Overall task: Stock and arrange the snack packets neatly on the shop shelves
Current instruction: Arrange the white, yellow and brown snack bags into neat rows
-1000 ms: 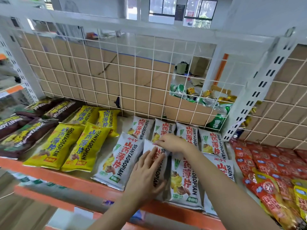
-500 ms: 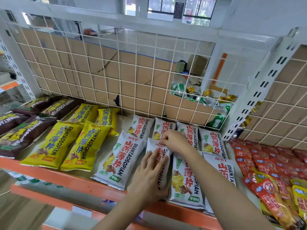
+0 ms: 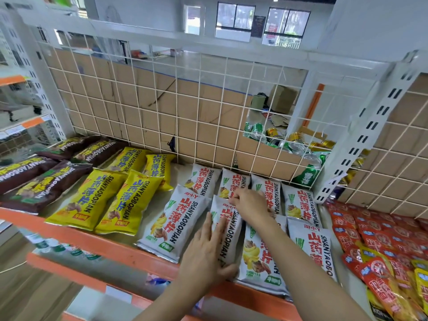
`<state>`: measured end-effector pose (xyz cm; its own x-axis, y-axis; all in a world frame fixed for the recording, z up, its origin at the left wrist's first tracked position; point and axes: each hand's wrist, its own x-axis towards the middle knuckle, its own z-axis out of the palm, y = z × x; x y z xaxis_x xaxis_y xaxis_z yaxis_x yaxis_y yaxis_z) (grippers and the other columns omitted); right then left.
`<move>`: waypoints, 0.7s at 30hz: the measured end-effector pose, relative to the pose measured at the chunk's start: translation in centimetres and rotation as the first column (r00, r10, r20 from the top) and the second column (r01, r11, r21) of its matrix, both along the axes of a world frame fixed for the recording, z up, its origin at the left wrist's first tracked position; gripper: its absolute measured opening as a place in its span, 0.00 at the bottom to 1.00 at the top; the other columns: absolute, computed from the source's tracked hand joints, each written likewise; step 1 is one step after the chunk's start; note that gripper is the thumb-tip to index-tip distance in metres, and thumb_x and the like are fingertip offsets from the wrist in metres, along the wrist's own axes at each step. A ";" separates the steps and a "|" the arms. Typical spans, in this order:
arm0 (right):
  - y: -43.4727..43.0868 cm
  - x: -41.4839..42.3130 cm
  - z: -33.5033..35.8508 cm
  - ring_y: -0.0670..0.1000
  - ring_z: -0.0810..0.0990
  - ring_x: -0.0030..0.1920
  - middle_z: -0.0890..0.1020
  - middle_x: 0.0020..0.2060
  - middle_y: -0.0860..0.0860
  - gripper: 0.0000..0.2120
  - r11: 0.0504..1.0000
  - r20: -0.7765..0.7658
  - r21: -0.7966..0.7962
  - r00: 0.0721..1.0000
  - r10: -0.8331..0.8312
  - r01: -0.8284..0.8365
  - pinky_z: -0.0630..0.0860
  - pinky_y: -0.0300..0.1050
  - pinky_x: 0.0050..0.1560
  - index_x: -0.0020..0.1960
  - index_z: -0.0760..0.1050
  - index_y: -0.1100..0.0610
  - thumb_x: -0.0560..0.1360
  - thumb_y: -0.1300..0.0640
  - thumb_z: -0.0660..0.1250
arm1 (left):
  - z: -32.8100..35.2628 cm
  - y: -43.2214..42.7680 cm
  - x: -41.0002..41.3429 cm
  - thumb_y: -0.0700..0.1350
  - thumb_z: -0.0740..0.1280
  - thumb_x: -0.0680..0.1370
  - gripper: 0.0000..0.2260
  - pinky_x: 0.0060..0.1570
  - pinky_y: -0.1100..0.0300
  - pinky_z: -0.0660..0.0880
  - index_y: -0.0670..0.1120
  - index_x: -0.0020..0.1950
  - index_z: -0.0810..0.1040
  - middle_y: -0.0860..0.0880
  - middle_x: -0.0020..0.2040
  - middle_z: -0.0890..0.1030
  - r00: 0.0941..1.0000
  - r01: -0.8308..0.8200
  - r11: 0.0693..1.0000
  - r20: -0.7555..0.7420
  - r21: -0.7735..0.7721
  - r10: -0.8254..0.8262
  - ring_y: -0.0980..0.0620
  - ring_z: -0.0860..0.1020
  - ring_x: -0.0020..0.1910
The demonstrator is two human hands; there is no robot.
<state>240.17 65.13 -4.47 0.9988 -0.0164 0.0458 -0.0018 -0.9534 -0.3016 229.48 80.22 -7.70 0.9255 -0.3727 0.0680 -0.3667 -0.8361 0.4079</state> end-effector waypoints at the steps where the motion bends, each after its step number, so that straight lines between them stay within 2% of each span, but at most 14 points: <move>1: 0.0 -0.1 -0.1 0.53 0.77 0.46 0.81 0.44 0.51 0.11 1.000 0.010 -0.012 1.000 -0.012 0.012 0.63 0.49 0.57 0.46 0.76 0.56 0.78 0.50 0.60 | 0.0 -0.1 -0.1 0.64 0.64 0.70 0.46 0.69 0.58 0.59 0.57 0.76 0.36 0.50 0.77 0.35 1.000 -0.020 1.000 -0.005 0.011 0.020 0.50 0.52 0.75; 5: 0.2 -0.1 -0.1 0.54 0.78 0.49 0.81 0.45 0.52 0.12 0.998 0.007 -0.038 0.999 -0.042 0.042 0.62 0.49 0.57 0.47 0.76 0.56 0.78 0.49 0.59 | 0.0 -0.3 -0.4 0.65 0.63 0.71 0.46 0.71 0.55 0.53 0.54 0.76 0.35 0.47 0.77 0.38 0.996 -0.084 0.994 -0.028 0.063 0.086 0.48 0.53 0.74; 9: 0.2 -0.4 -0.5 0.54 0.76 0.50 0.80 0.46 0.52 0.13 0.993 0.071 -0.071 0.993 -0.092 0.097 0.63 0.49 0.55 0.48 0.75 0.55 0.79 0.47 0.58 | 0.2 -0.5 -0.6 0.64 0.63 0.71 0.46 0.72 0.54 0.51 0.53 0.76 0.36 0.46 0.77 0.40 0.989 -0.137 0.985 -0.042 0.108 0.142 0.46 0.51 0.74; 14: 0.1 -0.1 0.1 0.55 0.78 0.49 0.81 0.45 0.52 0.13 0.992 0.007 -0.115 0.999 -0.052 0.053 0.65 0.50 0.57 0.48 0.76 0.56 0.78 0.48 0.58 | 0.8 -0.7 -0.8 0.64 0.64 0.72 0.47 0.72 0.53 0.50 0.48 0.76 0.35 0.45 0.77 0.39 0.977 -0.192 0.971 -0.064 0.139 0.203 0.46 0.50 0.75; 17: 0.4 -0.3 0.5 0.54 0.77 0.50 0.81 0.46 0.51 0.10 0.994 0.108 -0.104 0.994 -0.021 0.033 0.66 0.49 0.56 0.49 0.76 0.55 0.77 0.50 0.60 | 0.8 -0.7 -0.8 0.67 0.61 0.72 0.49 0.73 0.54 0.46 0.43 0.76 0.35 0.45 0.77 0.39 0.970 -0.220 0.967 -0.073 0.125 0.230 0.47 0.46 0.76; 19: 0.9 -0.4 0.6 0.53 0.77 0.50 0.80 0.47 0.51 0.08 1.000 0.180 -0.019 0.983 0.015 -0.012 0.68 0.48 0.56 0.49 0.76 0.55 0.77 0.53 0.60 | 0.9 -0.2 -0.9 0.72 0.52 0.71 0.47 0.73 0.55 0.46 0.43 0.77 0.39 0.47 0.78 0.42 0.974 -0.218 0.972 -0.044 0.087 0.222 0.49 0.48 0.76; 20: 1.2 -0.4 0.7 0.53 0.77 0.50 0.80 0.48 0.51 0.08 0.998 0.189 0.041 0.981 0.048 -0.057 0.69 0.48 0.55 0.49 0.77 0.55 0.77 0.54 0.60 | 1.1 0.4 -0.9 0.72 0.46 0.70 0.45 0.72 0.55 0.51 0.44 0.78 0.46 0.47 0.78 0.48 0.973 -0.230 0.972 0.018 0.043 0.230 0.49 0.53 0.75; 21: 1.7 -0.2 0.8 0.53 0.77 0.51 0.80 0.50 0.51 0.09 0.990 0.177 0.092 0.980 0.093 -0.111 0.70 0.47 0.54 0.51 0.77 0.55 0.77 0.55 0.60 | 1.3 1.0 -0.9 0.69 0.45 0.70 0.42 0.69 0.54 0.61 0.44 0.76 0.56 0.46 0.76 0.59 0.964 -0.248 0.968 0.101 0.027 0.244 0.47 0.63 0.71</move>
